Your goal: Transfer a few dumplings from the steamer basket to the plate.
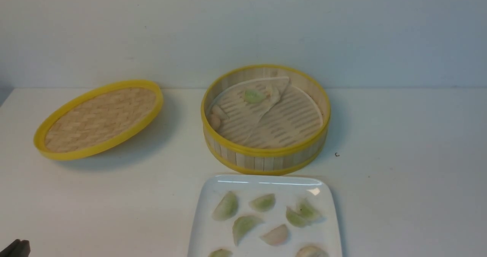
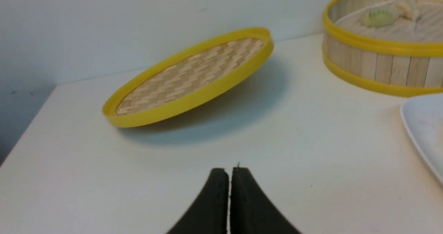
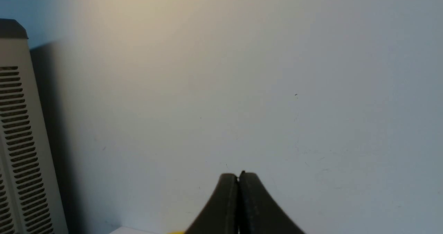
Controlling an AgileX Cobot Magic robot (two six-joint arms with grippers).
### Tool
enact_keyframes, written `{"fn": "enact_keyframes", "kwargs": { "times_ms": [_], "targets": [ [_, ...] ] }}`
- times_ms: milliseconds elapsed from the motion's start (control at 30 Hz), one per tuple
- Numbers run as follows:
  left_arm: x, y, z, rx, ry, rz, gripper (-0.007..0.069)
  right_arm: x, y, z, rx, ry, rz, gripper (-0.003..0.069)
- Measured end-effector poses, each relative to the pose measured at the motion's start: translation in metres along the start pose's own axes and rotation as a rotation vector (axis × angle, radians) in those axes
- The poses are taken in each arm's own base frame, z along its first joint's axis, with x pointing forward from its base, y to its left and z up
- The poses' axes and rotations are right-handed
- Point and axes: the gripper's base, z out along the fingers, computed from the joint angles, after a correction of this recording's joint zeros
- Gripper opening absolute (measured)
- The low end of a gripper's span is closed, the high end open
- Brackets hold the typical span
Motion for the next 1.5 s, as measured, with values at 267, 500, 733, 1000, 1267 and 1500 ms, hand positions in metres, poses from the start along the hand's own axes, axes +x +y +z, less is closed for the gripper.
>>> {"fn": "enact_keyframes", "kwargs": {
  "times_ms": [267,500,733,1000,1267,1500],
  "targets": [
    [0.0086,-0.0018,-0.0003,0.018,0.091,-0.025,-0.0006,0.0000,0.0000,0.0000,0.000,0.000,0.002,-0.0015],
    [0.0088,-0.0018,-0.0003,0.018,0.094,-0.040,-0.0006,0.0000,0.0000,0.0000,0.000,0.000,0.003,-0.0015],
    [0.0088,-0.0018,-0.0003,0.018,0.094,-0.040,-0.0006,0.0000,0.0000,0.0000,0.000,0.000,0.003,-0.0015],
    [0.0088,-0.0018,-0.0003,0.018,0.094,-0.040,-0.0006,0.0000,0.0000,0.0000,0.000,0.000,0.003,-0.0015],
    [0.0088,-0.0018,-0.0003,0.018,0.095,-0.040,-0.0006,0.0000,0.0000,0.0000,0.000,0.000,0.003,-0.0015],
    [0.0089,-0.0019,-0.0003,0.018,0.095,-0.040,-0.0006,0.0000,-0.0002,0.0000,0.002,0.000,-0.002,-0.0015]
  ]
}}
